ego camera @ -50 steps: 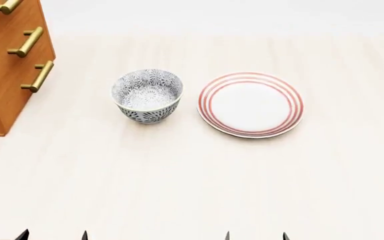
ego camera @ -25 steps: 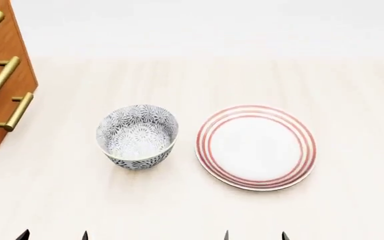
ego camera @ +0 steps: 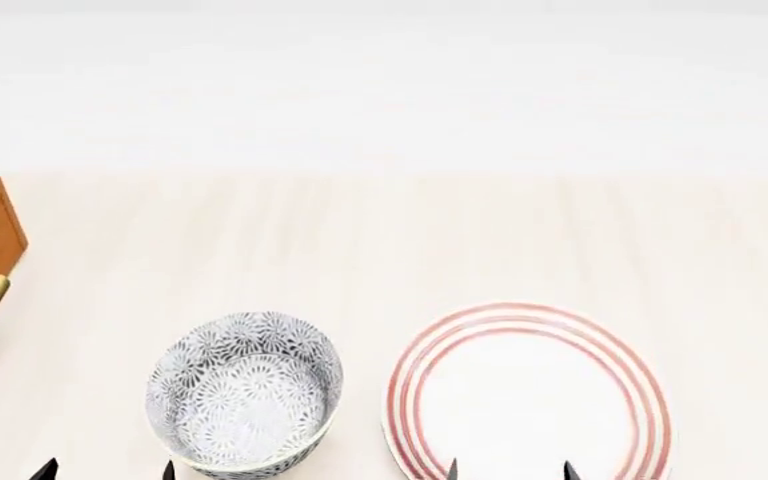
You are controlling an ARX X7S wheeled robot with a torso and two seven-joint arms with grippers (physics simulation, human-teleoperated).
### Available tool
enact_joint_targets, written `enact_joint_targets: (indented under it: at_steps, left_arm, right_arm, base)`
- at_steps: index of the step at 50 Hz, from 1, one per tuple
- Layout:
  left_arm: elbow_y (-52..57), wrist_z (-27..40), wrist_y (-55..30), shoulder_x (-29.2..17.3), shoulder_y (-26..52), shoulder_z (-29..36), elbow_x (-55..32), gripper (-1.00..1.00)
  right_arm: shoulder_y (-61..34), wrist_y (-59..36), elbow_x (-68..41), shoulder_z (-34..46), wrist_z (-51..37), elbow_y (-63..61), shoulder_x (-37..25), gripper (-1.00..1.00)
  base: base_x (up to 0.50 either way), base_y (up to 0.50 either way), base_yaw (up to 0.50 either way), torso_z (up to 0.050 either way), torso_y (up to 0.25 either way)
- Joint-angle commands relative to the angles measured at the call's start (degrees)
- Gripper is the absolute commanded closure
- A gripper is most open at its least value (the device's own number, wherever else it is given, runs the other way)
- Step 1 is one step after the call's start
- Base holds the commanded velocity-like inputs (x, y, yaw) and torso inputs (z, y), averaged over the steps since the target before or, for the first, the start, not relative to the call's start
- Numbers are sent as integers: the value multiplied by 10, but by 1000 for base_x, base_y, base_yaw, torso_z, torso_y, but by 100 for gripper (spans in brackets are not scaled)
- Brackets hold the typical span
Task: Open the top drawer of the cabinet.
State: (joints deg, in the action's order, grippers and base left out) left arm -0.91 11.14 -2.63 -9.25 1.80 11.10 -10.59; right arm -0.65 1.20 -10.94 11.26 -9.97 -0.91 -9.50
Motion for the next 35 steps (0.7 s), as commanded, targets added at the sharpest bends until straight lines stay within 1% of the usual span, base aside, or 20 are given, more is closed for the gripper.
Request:
enact_joint_targets:
  at_steps: [1,10,20,35]
  left_arm:
    - [1,-7,8,8,-1,-10,7,-100]
    - [4,-4,8,4,-2,-6,4,-100]
    - [6,-1,8,1,-2,-2,2,-100]
    - [8,5,7,-3,-2,4,-2,-100]
  right_arm:
    - [0,3,7,-9,9,0,7,-100]
    - [0,3,4,-5,5,0,4,-100]
    - [2,23,2,1,8,0,1,-100]
    - [1,20,-3,6,4,2,-3,-100]
  base:
    - [500,0,0,0,17]
    - [481,0,0,0,0]
    - [18,0,0,0,0]
    - [0,491,0,0,0]
